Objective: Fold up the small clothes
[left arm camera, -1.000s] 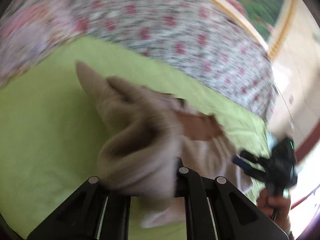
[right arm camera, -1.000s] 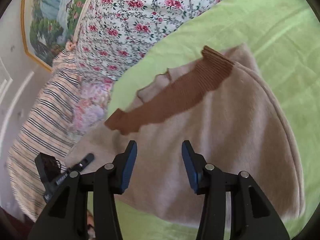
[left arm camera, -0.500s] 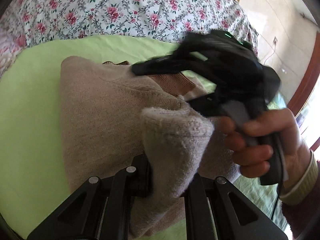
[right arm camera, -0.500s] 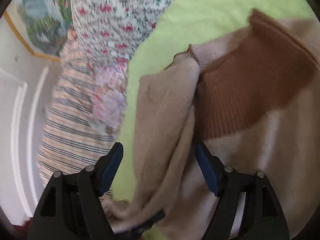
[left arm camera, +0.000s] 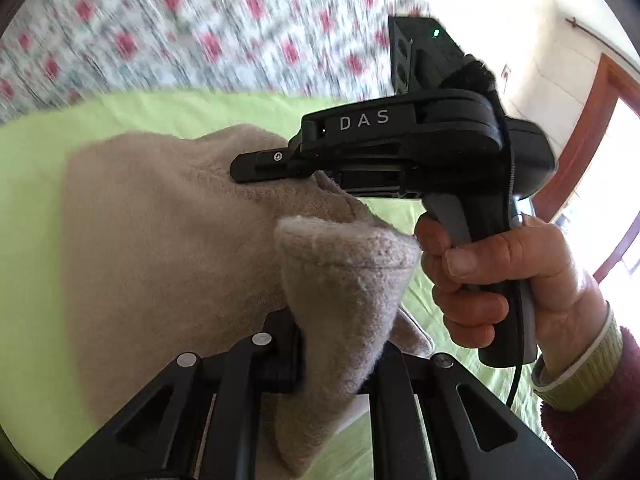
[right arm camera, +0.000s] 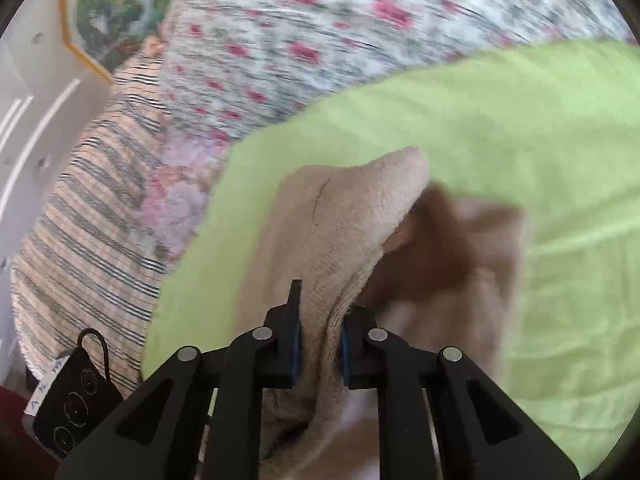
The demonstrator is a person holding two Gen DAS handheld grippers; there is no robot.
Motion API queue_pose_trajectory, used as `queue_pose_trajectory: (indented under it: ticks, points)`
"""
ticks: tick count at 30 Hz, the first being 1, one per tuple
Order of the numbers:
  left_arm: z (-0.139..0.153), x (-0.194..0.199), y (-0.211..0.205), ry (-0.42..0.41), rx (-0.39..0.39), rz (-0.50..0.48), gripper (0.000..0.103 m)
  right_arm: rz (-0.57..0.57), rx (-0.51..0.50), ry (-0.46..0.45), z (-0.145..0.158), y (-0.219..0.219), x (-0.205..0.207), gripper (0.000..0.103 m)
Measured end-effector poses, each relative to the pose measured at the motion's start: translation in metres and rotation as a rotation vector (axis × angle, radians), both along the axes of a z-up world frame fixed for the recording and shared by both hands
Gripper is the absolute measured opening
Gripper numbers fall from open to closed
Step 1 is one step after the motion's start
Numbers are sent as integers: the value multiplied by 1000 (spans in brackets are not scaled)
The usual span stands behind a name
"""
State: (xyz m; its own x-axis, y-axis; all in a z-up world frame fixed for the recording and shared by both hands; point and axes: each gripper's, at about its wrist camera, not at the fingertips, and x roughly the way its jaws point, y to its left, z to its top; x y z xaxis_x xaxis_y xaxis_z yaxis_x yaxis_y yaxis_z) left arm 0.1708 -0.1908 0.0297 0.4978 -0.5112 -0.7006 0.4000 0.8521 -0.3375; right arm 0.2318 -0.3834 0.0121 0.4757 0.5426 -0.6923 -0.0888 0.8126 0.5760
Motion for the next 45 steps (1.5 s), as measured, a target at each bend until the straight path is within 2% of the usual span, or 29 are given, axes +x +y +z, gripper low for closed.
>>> queue_pose_trajectory:
  ticks: [3,5,7,10,12,14,17,18,19,20,21,22,23,24,25,26,28,30,31,35,38,39,40,41,42,45]
  points:
    - [-19,5,-19,44,9,-14,10,-28,-50,27,-21,-16,-4,16]
    - [-24,5,-27,40,19,-19,11,-44,-27,11,-26,-27,-7,16]
    - [-27,7,-31,46,26,-22,12,-52,-55,10,-29,-30,-5,16]
    - [-30,8,-30,39,-1,-30,19,-37,-107,0,-33,-27,-4,16]
    - [-29,3,-26,59,-34,-54,33,-41,-112,-6,-33,-29,-5,17]
    - [-27,-6,-18,77,-45,-73,40,-55,-153,-11,-31,-30,-9,18]
    - [-19,-25,1,75,-53,-102,41,-62,-208,-13,-26,-32,-18,18]
    - [-15,-34,11,66,-55,-103,46,-65,-244,-9,-23,-32,-22,19]
    - [-11,-41,20,57,-57,-98,50,-65,-263,-6,-21,-32,-26,22]
    - [-5,-49,38,45,-60,-77,60,-73,-278,0,-18,-33,-30,24]
    - [-3,-57,47,37,-64,-58,69,-85,-281,9,-16,-35,-33,33]
    - [0,-61,63,28,-66,-28,73,-101,-273,13,-14,-39,-35,45]
    - [1,-61,75,27,-63,3,82,-114,-253,13,-12,-42,-37,50]
    - [0,-56,88,32,-62,38,84,-121,-193,8,-11,-48,-38,63]
    - [-2,-49,101,45,-76,65,84,-122,-138,9,-13,-50,-38,73]
    - [-6,-40,111,61,-90,87,84,-120,-98,15,-15,-52,-37,74]
    - [-16,-18,129,111,-119,136,84,-121,-61,39,-22,-50,-32,74]
    - [-28,5,142,174,-214,121,85,-112,-41,65,-30,-45,-27,74]
    - [-37,17,146,208,-235,127,85,-108,-38,76,-34,-45,-25,74]
    - [-65,51,146,284,-234,139,85,-96,11,111,-50,-44,-19,74]
    - [-86,73,142,339,-269,115,88,-88,45,125,-58,-43,-18,74]
    - [-93,80,140,355,-282,111,90,-87,51,129,-59,-43,-20,70]
    - [-96,84,137,348,-291,102,89,-85,65,136,-61,-42,-19,58]
    - [-96,84,135,327,-290,96,83,-80,97,150,-65,-41,-19,50]
    - [-97,86,133,309,-284,86,64,-93,113,162,-67,-39,-20,45]
    - [-96,90,131,310,-273,79,50,-111,92,127,-56,-28,-28,36]
